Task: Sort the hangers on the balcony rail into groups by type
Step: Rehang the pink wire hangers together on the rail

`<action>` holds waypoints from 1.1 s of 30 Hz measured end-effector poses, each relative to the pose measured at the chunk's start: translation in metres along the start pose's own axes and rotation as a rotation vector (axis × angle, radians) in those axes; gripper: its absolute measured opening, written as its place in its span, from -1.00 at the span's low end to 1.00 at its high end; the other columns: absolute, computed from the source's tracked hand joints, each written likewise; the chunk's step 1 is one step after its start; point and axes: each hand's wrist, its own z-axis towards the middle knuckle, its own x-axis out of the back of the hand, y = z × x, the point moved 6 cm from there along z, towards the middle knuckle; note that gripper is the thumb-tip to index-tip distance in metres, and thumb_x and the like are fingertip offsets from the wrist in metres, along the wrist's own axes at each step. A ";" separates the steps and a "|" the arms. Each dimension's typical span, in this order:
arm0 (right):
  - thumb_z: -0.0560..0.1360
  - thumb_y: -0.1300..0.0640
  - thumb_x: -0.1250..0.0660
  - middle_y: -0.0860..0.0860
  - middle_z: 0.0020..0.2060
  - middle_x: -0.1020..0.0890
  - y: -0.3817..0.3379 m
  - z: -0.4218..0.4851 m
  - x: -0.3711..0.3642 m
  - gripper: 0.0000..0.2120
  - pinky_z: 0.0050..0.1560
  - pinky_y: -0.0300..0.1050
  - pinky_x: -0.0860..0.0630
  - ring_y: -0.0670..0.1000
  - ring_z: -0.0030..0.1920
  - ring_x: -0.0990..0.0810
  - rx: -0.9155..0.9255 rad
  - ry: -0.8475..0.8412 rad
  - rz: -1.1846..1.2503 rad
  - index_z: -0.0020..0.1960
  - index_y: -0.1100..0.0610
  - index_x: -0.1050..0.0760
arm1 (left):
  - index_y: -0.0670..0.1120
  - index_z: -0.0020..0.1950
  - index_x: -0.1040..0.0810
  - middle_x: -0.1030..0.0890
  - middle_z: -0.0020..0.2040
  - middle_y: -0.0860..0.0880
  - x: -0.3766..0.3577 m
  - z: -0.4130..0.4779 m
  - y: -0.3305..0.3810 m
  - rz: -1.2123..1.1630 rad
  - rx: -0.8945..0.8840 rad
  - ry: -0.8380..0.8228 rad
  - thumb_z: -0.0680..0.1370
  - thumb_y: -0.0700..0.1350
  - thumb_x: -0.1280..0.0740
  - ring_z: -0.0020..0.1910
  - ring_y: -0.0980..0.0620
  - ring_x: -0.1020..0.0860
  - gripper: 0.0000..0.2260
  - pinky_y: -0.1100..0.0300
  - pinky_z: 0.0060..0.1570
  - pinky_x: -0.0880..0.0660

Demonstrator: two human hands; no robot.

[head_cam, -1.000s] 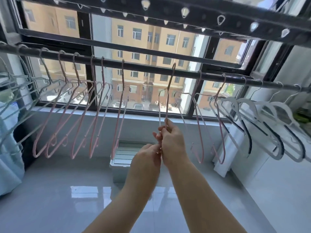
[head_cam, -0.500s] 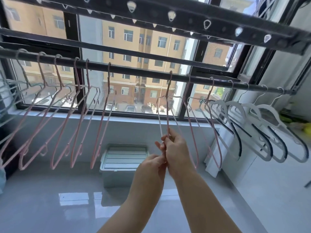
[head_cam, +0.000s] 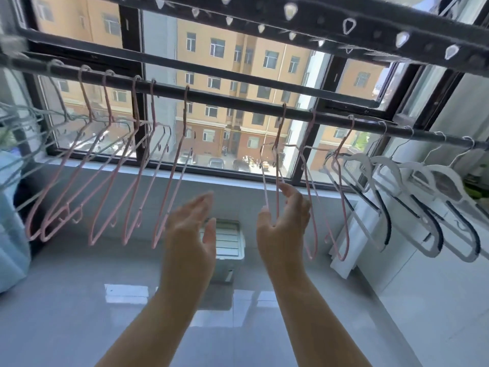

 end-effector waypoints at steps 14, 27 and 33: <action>0.57 0.20 -0.13 0.10 0.27 -0.44 -0.026 -0.053 -0.154 -0.57 0.12 -0.21 -0.37 -0.03 0.10 -0.45 -0.360 -0.741 0.354 0.42 0.17 -0.17 | 0.16 0.15 -0.46 -0.58 0.00 0.19 0.021 -0.006 -0.084 -0.039 0.380 -0.239 0.58 -0.14 -0.09 0.00 0.15 -0.55 -0.73 0.19 -0.13 -0.46; 0.59 0.31 -0.05 -0.02 -0.12 -0.63 -0.029 -0.051 -0.140 -0.77 -0.30 -0.34 -0.55 -0.04 -0.06 -0.58 -0.524 -0.500 0.773 0.09 0.11 -0.43 | 0.02 0.27 -0.45 -0.60 -0.10 0.11 0.025 -0.005 -0.065 -0.055 0.271 -0.308 0.59 -0.17 -0.13 -0.22 0.27 -0.53 -0.71 0.54 -0.27 -0.43; 0.59 0.30 -0.07 0.00 -0.17 -0.63 -0.029 -0.046 -0.119 -0.77 -0.41 -0.31 -0.51 -0.07 -0.23 -0.60 -0.499 -0.418 0.771 0.04 0.08 -0.46 | 0.01 0.31 -0.44 -0.66 0.04 0.00 0.023 -0.004 -0.046 -0.078 0.188 -0.318 0.55 -0.25 -0.19 0.00 0.04 -0.60 -0.64 0.25 0.00 -0.51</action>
